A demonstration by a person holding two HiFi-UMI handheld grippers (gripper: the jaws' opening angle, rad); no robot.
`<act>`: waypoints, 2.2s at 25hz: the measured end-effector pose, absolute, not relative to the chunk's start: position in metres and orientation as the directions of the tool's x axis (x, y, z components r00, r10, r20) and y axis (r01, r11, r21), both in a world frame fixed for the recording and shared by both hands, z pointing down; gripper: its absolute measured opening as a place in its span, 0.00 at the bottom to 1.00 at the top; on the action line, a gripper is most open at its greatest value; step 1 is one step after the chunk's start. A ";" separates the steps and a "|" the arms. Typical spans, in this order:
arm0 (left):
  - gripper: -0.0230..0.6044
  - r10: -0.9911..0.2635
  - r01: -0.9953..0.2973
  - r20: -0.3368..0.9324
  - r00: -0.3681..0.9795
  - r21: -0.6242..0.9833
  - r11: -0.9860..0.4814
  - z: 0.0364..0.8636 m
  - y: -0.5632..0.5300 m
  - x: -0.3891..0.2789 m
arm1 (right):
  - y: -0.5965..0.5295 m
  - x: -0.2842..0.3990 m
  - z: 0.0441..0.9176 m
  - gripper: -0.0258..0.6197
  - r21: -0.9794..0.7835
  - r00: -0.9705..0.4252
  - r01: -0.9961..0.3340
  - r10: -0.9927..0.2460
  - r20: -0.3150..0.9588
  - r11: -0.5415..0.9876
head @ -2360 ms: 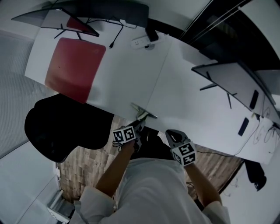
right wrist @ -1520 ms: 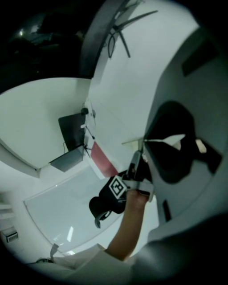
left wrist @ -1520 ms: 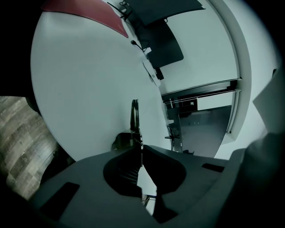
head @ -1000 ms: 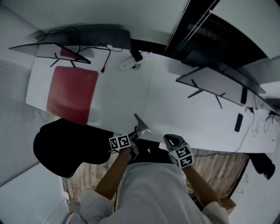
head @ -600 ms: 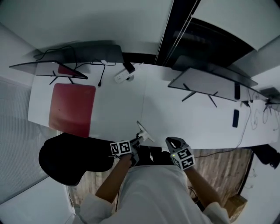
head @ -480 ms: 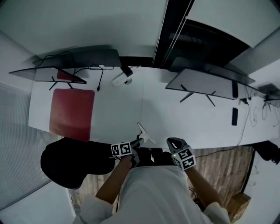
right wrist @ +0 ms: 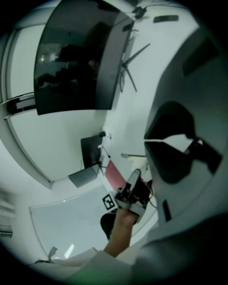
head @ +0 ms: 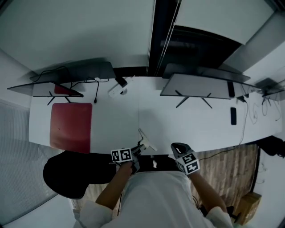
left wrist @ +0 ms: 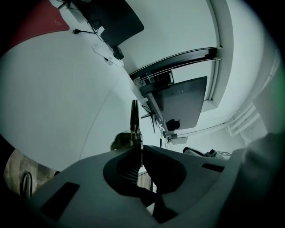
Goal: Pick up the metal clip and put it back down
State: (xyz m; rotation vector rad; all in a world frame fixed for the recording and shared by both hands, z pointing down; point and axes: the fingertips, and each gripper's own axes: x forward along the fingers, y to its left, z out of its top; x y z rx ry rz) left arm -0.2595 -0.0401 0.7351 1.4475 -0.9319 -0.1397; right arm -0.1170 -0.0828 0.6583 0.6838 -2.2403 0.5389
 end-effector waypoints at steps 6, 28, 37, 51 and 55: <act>0.09 -0.598 -0.452 0.456 0.659 0.876 0.169 0.725 -0.041 -0.248 | -0.088 -0.093 0.656 0.09 -0.169 -0.599 -0.629 -0.334 0.727 0.759; 0.09 -0.647 -0.460 0.445 0.619 0.874 0.160 0.689 -0.075 -0.141 | -0.122 0.046 0.641 0.09 -0.203 -0.645 -0.626 -0.355 0.677 0.753; 0.09 -0.660 -0.460 0.427 0.618 0.877 0.137 0.681 -0.094 -0.087 | -0.140 0.106 0.644 0.09 -0.200 -0.650 -0.638 -0.381 0.657 0.744; 0.09 -0.656 -0.452 0.436 0.616 0.878 0.159 0.677 -0.118 -0.022 | -0.164 0.173 0.652 0.09 -0.232 -0.675 -0.636 -0.385 0.630 0.736; 0.09 -0.637 -0.449 0.433 0.637 0.881 0.150 0.675 -0.127 -0.007 | -0.170 0.184 0.654 0.09 -0.244 -0.664 -0.657 -0.394 0.636 0.713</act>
